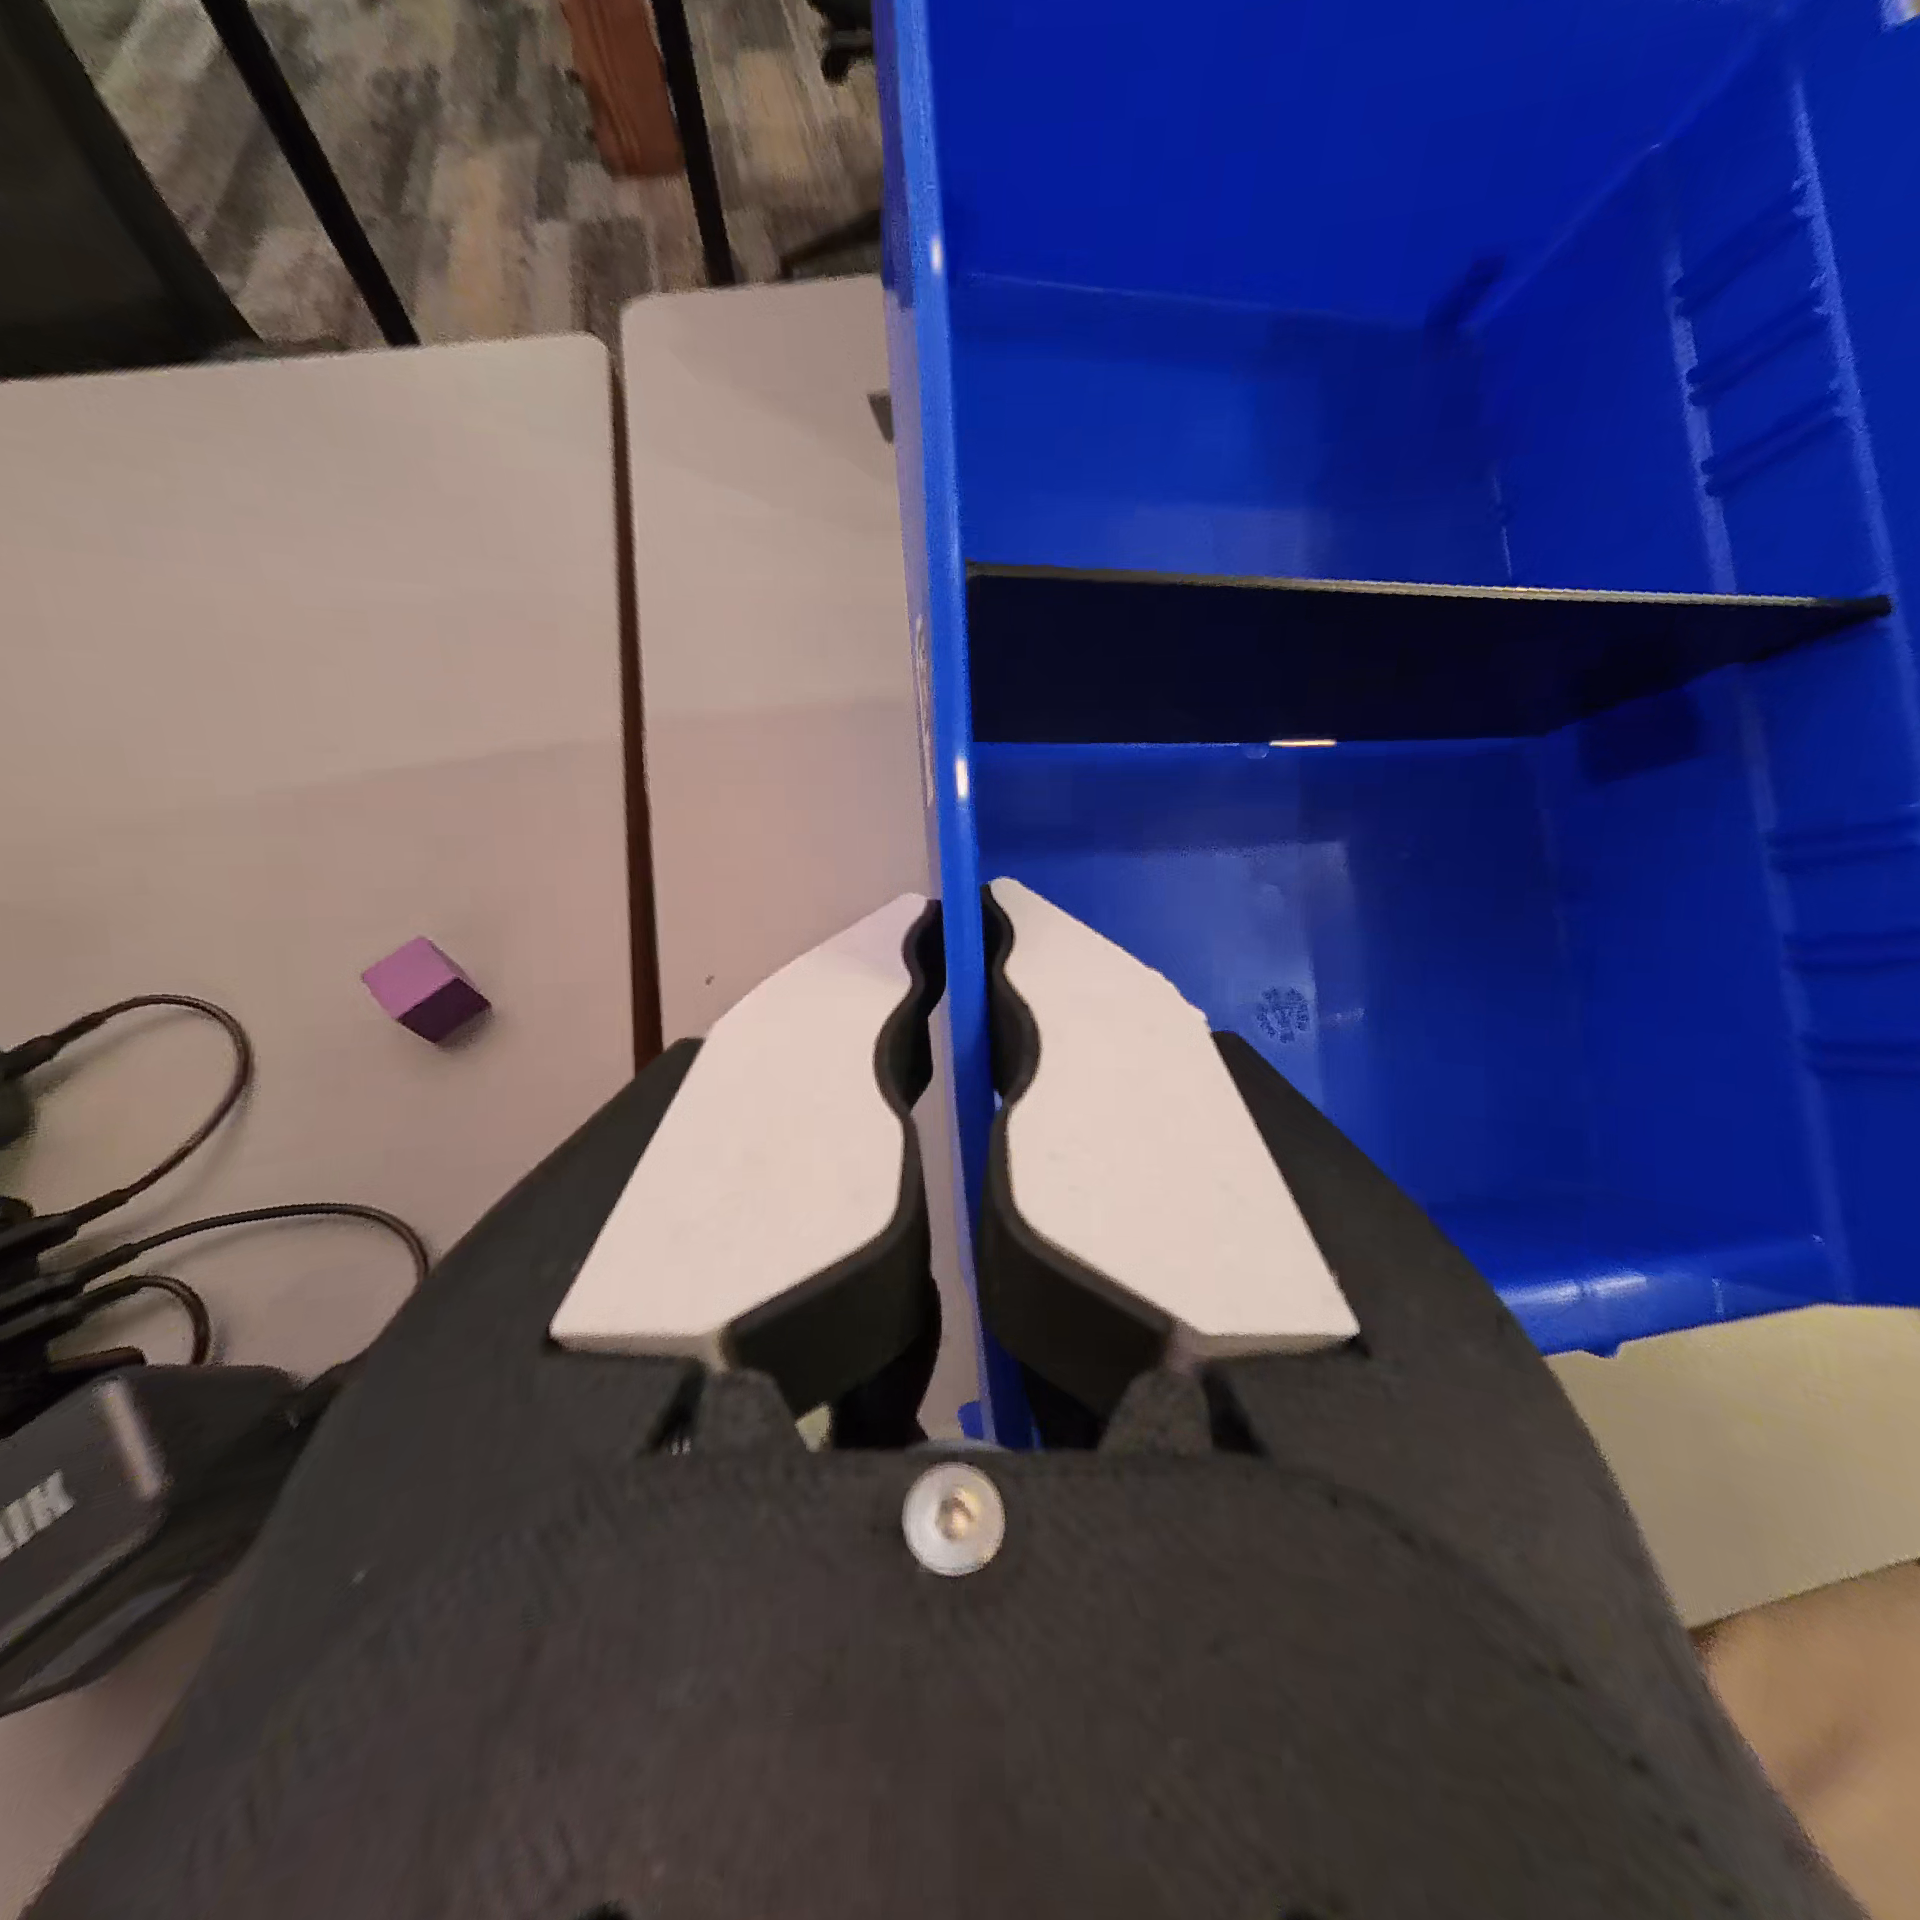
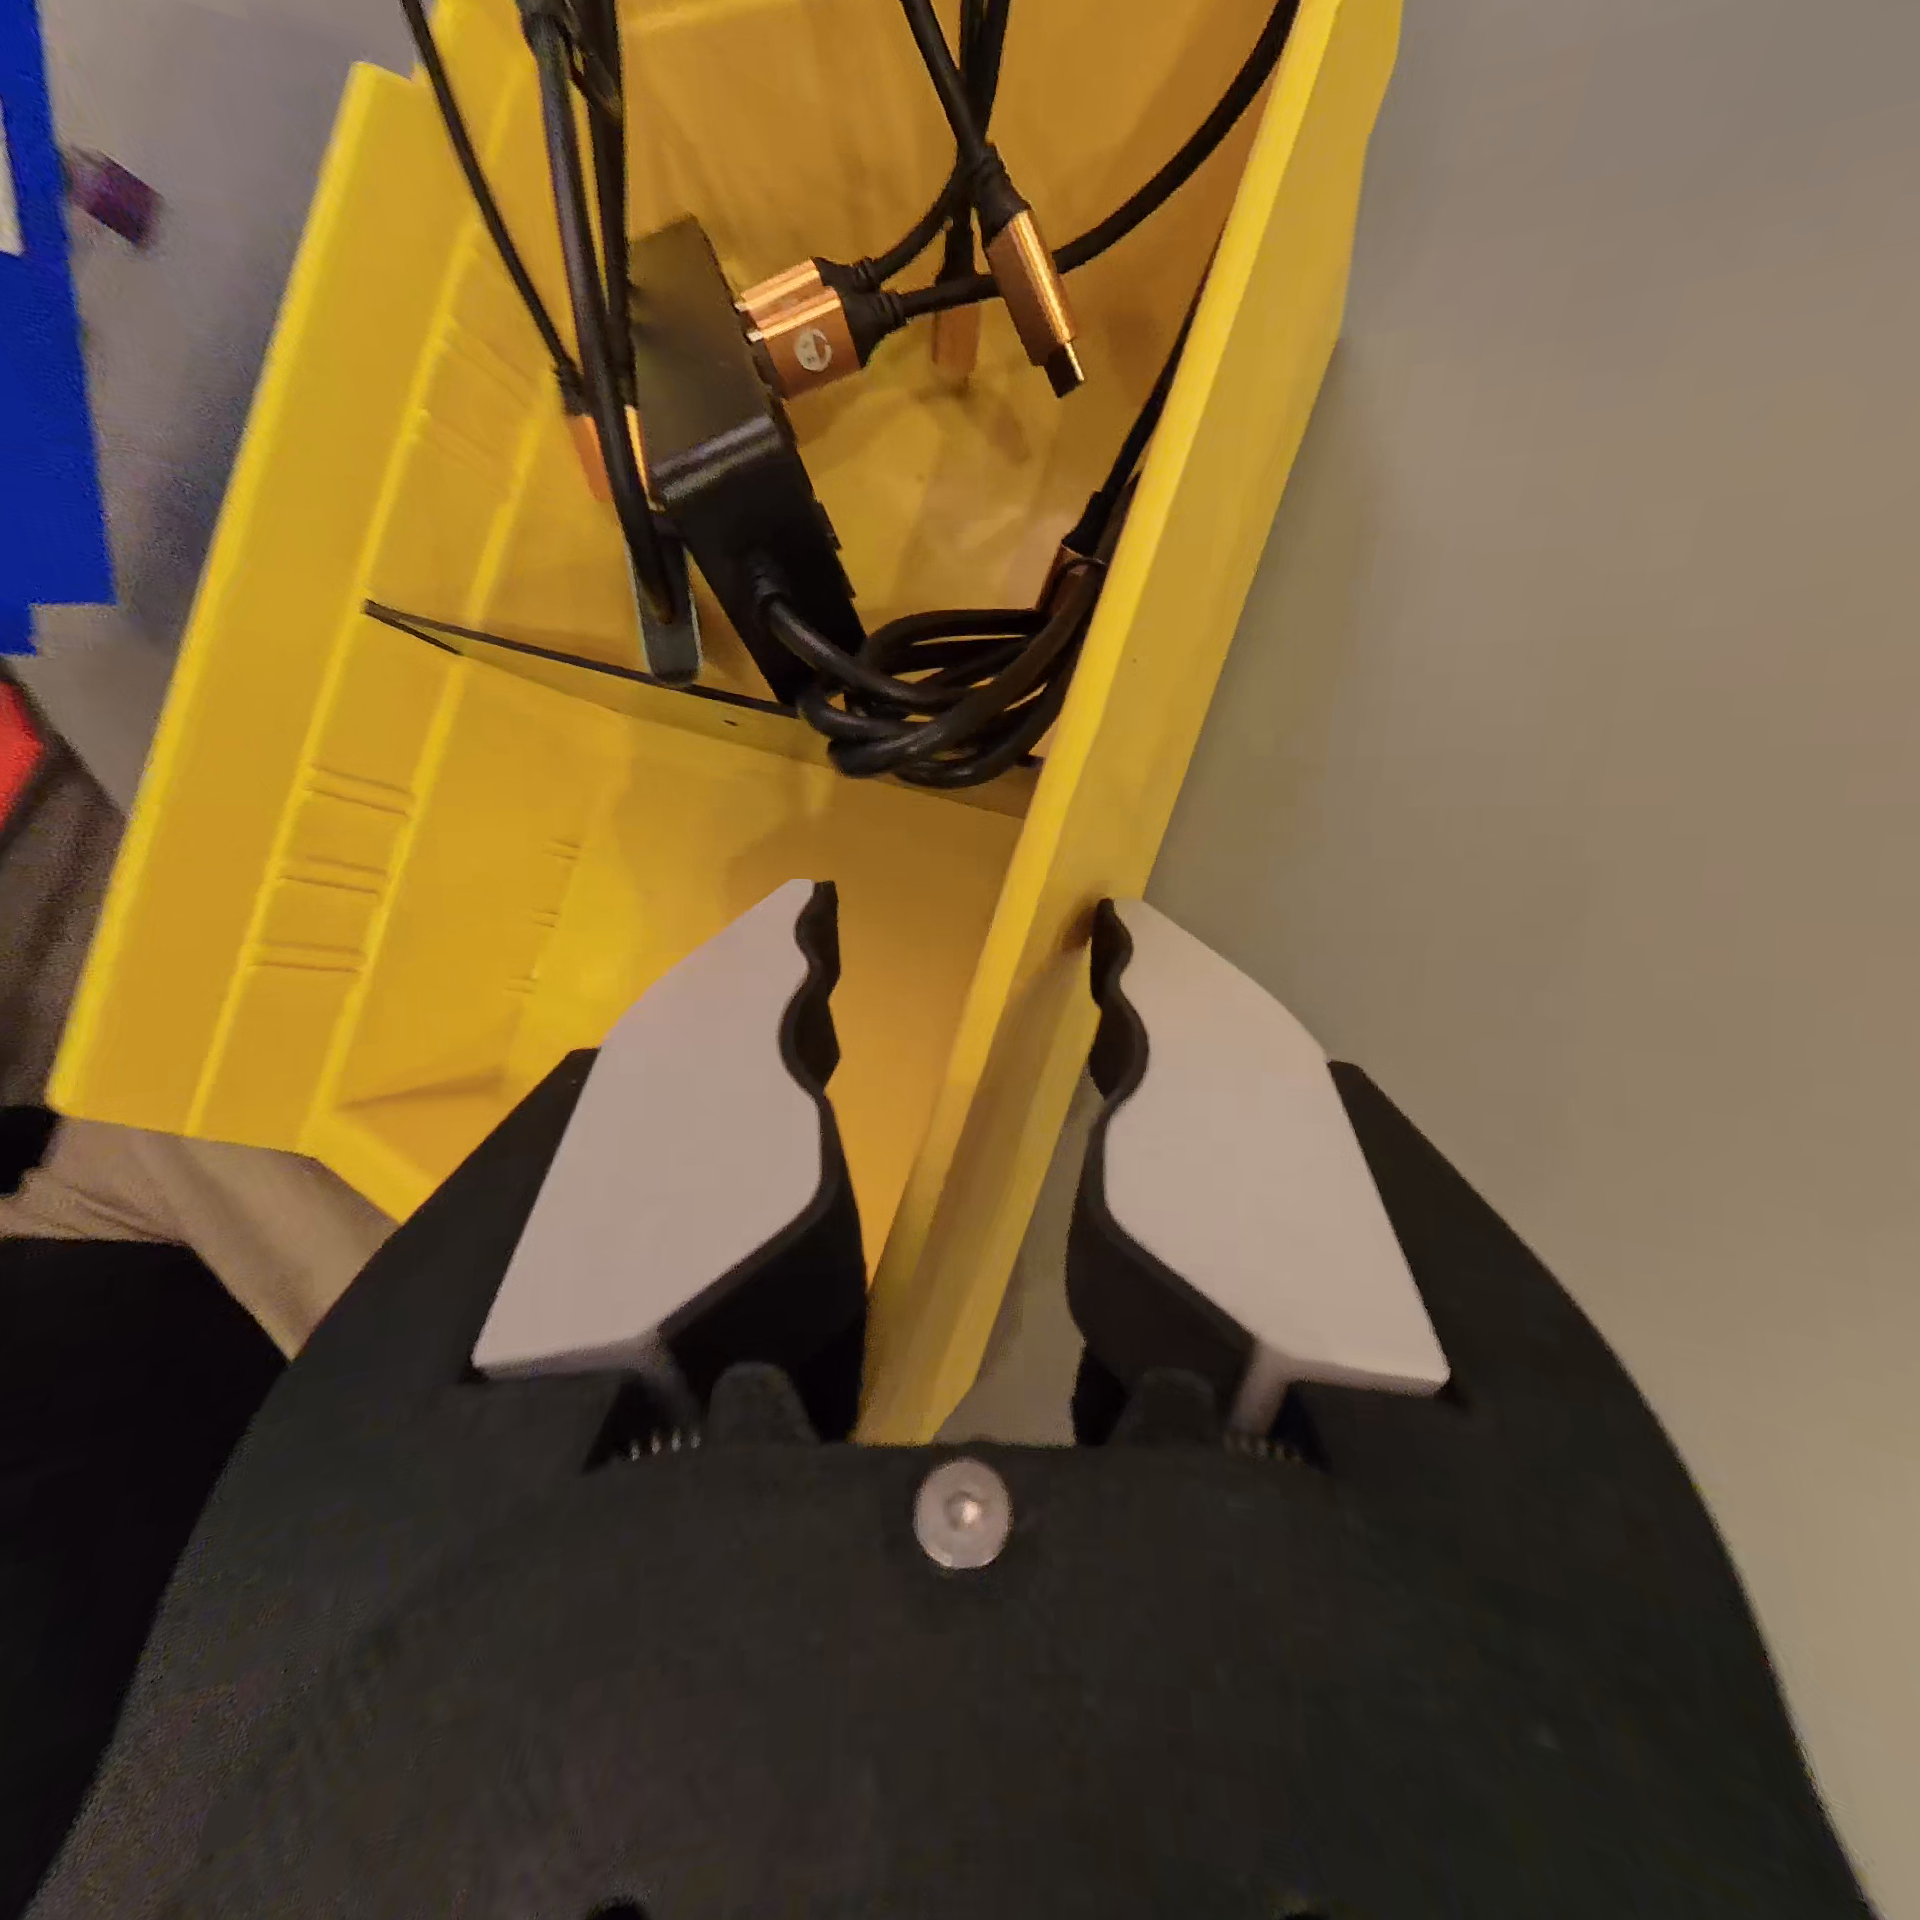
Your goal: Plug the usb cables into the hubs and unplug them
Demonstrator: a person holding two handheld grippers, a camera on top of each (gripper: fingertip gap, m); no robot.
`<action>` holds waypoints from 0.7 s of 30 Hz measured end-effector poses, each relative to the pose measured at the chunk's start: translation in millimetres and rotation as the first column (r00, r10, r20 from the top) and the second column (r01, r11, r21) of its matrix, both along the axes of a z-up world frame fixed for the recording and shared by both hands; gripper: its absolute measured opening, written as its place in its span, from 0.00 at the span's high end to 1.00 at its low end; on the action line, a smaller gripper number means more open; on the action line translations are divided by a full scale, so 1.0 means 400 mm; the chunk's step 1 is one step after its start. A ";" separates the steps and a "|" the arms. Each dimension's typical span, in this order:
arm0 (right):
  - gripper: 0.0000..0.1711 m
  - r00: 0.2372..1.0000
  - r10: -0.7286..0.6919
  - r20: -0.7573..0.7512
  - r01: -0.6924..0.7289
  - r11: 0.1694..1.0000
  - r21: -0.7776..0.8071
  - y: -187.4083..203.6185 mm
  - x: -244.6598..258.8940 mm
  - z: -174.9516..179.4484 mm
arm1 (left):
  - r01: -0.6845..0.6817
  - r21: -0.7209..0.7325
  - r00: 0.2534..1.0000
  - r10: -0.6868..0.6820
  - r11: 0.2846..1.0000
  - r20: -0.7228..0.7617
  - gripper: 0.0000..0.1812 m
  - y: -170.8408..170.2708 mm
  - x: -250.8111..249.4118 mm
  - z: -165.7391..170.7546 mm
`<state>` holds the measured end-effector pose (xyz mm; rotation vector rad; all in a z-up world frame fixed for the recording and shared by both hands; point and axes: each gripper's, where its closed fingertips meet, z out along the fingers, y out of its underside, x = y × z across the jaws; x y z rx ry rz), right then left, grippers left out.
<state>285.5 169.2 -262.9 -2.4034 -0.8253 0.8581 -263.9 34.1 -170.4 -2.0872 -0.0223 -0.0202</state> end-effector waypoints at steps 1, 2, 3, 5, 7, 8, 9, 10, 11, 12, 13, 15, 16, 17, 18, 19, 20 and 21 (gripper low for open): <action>0.72 0.999 -0.001 -0.033 0.001 1.000 -0.008 -0.006 -0.028 0.003 | -0.009 0.020 1.000 0.009 1.000 0.001 0.97 -0.006 -0.005 0.014; 0.70 0.999 0.006 -0.052 -0.006 1.000 -0.009 -0.012 -0.053 0.004 | -0.017 0.037 1.000 0.017 0.999 -0.001 0.97 -0.011 -0.010 0.027; 0.70 0.998 0.007 -0.070 -0.008 1.000 -0.013 -0.017 -0.078 0.007 | -0.026 0.055 1.000 0.026 0.998 0.001 0.97 -0.016 -0.015 0.040; 0.67 0.992 0.007 -0.126 -0.011 0.999 -0.033 -0.029 -0.131 0.012 | -0.043 0.083 0.999 0.043 0.996 0.002 0.97 -0.026 -0.023 0.063; 0.64 0.987 0.015 -0.162 -0.023 0.999 -0.046 -0.044 -0.183 0.017 | -0.058 0.111 0.998 0.056 0.992 0.015 0.97 -0.036 -0.032 0.081; 0.62 0.983 0.019 -0.180 -0.028 0.998 -0.051 -0.052 -0.208 0.019 | -0.064 0.122 0.998 0.061 0.991 0.021 0.97 -0.040 -0.036 0.088; 0.61 0.979 0.026 -0.201 -0.038 0.998 -0.055 -0.061 -0.234 0.022 | -0.071 0.135 0.997 0.068 0.988 0.030 0.97 -0.044 -0.042 0.095; 0.60 0.974 0.025 -0.226 -0.041 0.997 -0.066 -0.069 -0.260 0.025 | -0.082 0.152 0.996 0.076 0.985 0.042 0.97 -0.048 -0.047 0.104; 0.59 0.970 0.030 -0.241 -0.048 0.997 -0.068 -0.078 -0.285 0.027 | -0.093 0.165 0.995 0.087 0.982 0.048 0.97 -0.051 -0.054 0.112; 0.57 0.969 0.049 -0.240 -0.066 0.996 -0.063 -0.089 -0.310 0.028 | -0.103 0.174 0.994 0.096 0.979 0.049 0.97 -0.054 -0.060 0.119; 0.56 0.968 0.066 -0.241 -0.085 0.994 -0.067 -0.098 -0.334 0.030 | -0.112 0.186 0.993 0.103 0.976 0.057 0.97 -0.058 -0.066 0.127; 0.55 0.960 0.081 -0.268 -0.108 0.990 -0.087 -0.112 -0.384 0.033 | -0.128 0.209 0.991 0.117 0.970 0.065 0.97 -0.064 -0.075 0.141; 0.55 0.958 0.088 -0.272 -0.114 0.990 -0.081 -0.116 -0.407 0.033 | -0.133 0.215 0.990 0.121 0.967 0.067 0.97 -0.068 -0.079 0.147; 0.54 0.958 0.097 -0.268 -0.120 0.990 -0.071 -0.119 -0.430 0.033 | -0.139 0.225 0.990 0.126 0.964 0.068 0.97 -0.073 -0.083 0.156; 0.54 0.957 0.104 -0.269 -0.126 0.990 -0.065 -0.122 -0.454 0.033 | -0.145 0.236 0.989 0.133 0.961 0.066 0.97 -0.078 -0.087 0.166; 0.53 0.954 0.110 -0.278 -0.132 0.989 -0.063 -0.127 -0.478 0.033 | -0.150 0.245 0.988 0.139 0.958 0.064 0.97 -0.083 -0.091 0.175; 0.52 0.950 0.113 -0.292 -0.138 0.988 -0.065 -0.134 -0.503 0.035 | -0.155 0.253 0.988 0.144 0.955 0.064 0.97 -0.089 -0.095 0.186; 0.51 0.944 0.113 -0.310 -0.142 0.987 -0.074 -0.142 -0.527 0.038 | -0.162 0.265 0.987 0.150 0.951 0.063 0.97 -0.095 -0.099 0.197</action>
